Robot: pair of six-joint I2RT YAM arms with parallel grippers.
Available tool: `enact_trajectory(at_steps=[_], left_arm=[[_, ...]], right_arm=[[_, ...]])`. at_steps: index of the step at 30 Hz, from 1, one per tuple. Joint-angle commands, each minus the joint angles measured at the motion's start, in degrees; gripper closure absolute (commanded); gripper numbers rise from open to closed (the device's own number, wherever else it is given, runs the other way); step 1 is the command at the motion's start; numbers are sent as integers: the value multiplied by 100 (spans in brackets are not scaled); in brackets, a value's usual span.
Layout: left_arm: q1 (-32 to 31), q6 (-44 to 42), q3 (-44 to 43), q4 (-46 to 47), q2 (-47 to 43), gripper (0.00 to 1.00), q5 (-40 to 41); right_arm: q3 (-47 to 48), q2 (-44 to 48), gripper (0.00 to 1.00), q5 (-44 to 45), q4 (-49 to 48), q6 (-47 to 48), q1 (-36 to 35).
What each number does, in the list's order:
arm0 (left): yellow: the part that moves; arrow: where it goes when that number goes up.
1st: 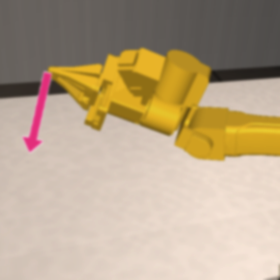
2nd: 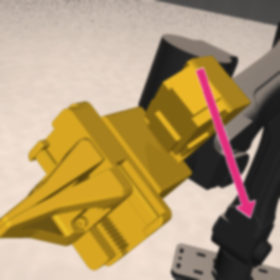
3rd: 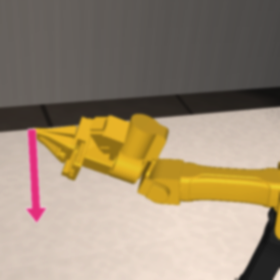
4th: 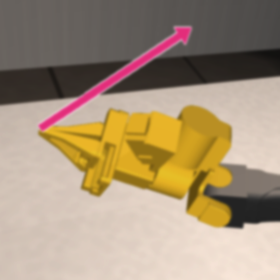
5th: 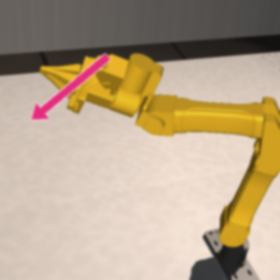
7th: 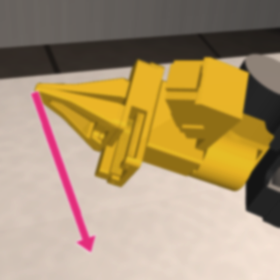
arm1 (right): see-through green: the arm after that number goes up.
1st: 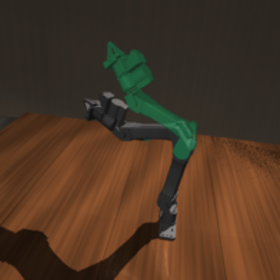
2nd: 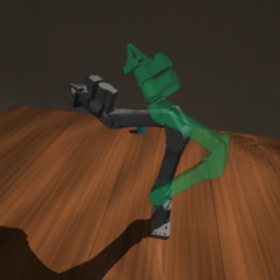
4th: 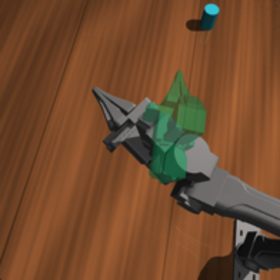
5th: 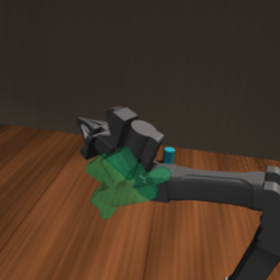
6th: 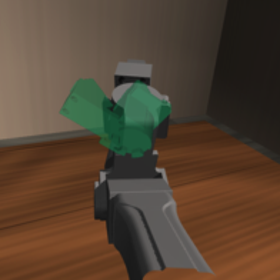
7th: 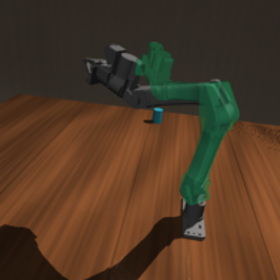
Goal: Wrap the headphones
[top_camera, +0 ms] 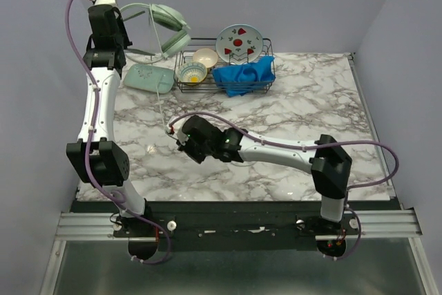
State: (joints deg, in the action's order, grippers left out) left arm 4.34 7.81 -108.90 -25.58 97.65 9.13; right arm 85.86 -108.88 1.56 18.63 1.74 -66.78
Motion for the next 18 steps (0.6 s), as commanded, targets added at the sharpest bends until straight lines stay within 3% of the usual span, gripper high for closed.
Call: enact_trajectory(at_steps=[1,8,18], left_arm=[[23,-973,422,1872,88,100,1284],[32,-958,511,1725,44,100,855],[111,-79,-455,898,-44,100,108]], right_arm=[[80,675,99,976,1221,573,-186],[-87,676,99,1970,1661,811,-177],[-254,-388,99,1822,1635,723,78]])
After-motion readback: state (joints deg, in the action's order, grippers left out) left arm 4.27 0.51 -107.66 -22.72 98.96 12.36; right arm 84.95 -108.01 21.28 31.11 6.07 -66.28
